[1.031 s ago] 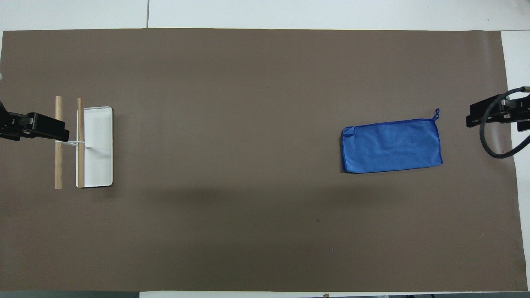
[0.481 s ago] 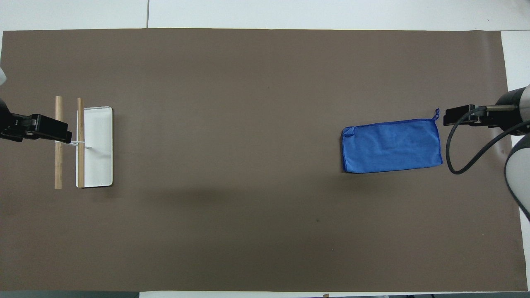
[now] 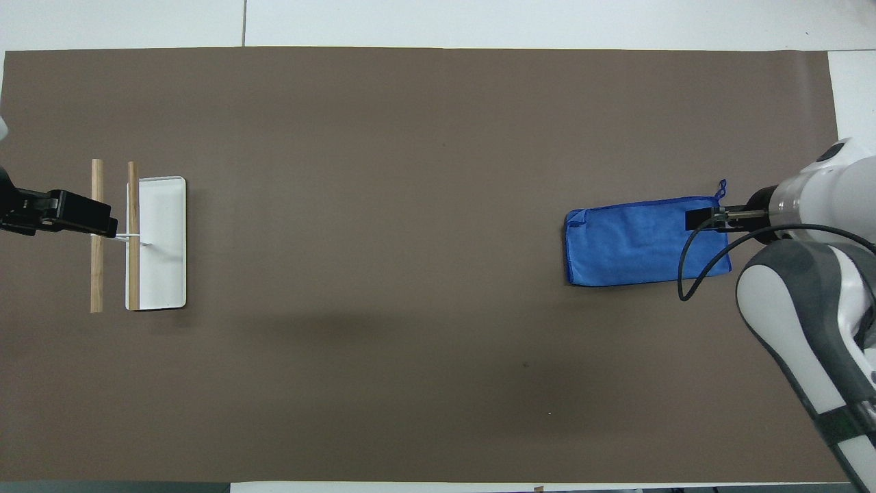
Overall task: Right arm passes towel to left arm to hang
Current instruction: 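Reach the right gripper down to the blue towel's near edge and grasp it, then lift the blue towel with the right gripper toward the table center, then carry the towel toward the left gripper while the left gripper reaches it, then grasp the towel with the left gripper while the right gripper releases it, then move the towel over the rack with the left gripper while the right gripper retracts, then lower the towel over the rack crossbar and open the left gripper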
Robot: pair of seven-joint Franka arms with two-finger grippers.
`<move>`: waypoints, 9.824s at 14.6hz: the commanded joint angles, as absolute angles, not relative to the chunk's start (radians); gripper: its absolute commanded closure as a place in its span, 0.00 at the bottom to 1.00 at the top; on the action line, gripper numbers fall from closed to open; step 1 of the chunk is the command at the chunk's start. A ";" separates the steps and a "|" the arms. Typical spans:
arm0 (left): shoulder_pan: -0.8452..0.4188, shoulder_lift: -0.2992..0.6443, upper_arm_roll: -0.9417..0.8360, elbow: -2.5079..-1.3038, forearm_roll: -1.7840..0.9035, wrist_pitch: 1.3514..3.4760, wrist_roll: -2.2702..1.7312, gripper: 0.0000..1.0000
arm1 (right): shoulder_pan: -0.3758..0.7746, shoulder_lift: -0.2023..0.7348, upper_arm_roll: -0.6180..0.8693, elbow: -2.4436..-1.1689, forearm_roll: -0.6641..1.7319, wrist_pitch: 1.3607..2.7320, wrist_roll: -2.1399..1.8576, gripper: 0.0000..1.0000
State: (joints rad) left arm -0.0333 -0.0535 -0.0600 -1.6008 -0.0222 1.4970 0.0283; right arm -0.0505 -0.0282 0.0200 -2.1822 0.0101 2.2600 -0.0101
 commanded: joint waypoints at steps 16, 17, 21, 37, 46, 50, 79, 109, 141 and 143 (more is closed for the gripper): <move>-0.026 -0.034 -0.057 -1.572 -0.008 1.525 -0.002 0.00 | -0.067 0.160 0.026 -2.330 0.035 2.603 -0.172 0.11; -0.026 -0.029 -0.057 -1.569 -0.009 1.526 -0.002 0.00 | -0.067 0.160 0.026 -2.330 0.035 2.602 -0.182 0.31; -0.026 -0.029 -0.058 -1.581 -0.012 1.558 0.037 0.00 | -0.066 0.160 0.026 -2.330 0.035 2.597 -0.180 1.00; -0.009 -0.071 -0.049 -1.626 -0.095 1.506 0.048 0.00 | -0.044 0.051 0.112 -1.815 0.358 1.924 0.082 1.00; -0.121 -0.077 -0.061 -1.753 -0.285 1.624 -0.358 0.00 | -0.041 0.058 0.455 -1.867 0.505 2.323 0.722 1.00; -0.176 -0.094 -0.066 -1.867 -0.431 1.823 -0.729 0.00 | 0.046 0.084 0.494 -1.867 0.691 2.537 0.986 1.00; -0.232 -0.087 -0.057 -1.951 -0.474 2.137 -1.388 1.00 | 0.201 0.106 0.486 -1.867 0.904 2.821 1.201 0.01; 0.216 -0.215 -0.058 -2.198 0.003 2.434 -1.282 1.00 | -0.126 -0.020 0.206 -1.836 -0.005 1.895 0.227 0.00; 0.195 -0.072 -0.064 -2.059 0.005 2.250 -0.662 0.00 | 0.002 -0.018 -0.005 -1.566 -0.023 1.448 0.120 0.00; 0.178 -0.071 -0.066 -2.024 0.006 2.194 -0.411 0.00 | 0.002 -0.018 -0.005 -1.566 -0.023 1.448 0.121 0.00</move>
State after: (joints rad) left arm 0.1968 -0.0743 -0.0752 -2.0606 -0.0101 2.2560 -0.5989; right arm -0.0012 -0.0042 -0.0002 -1.5450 -0.0419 1.4344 0.1273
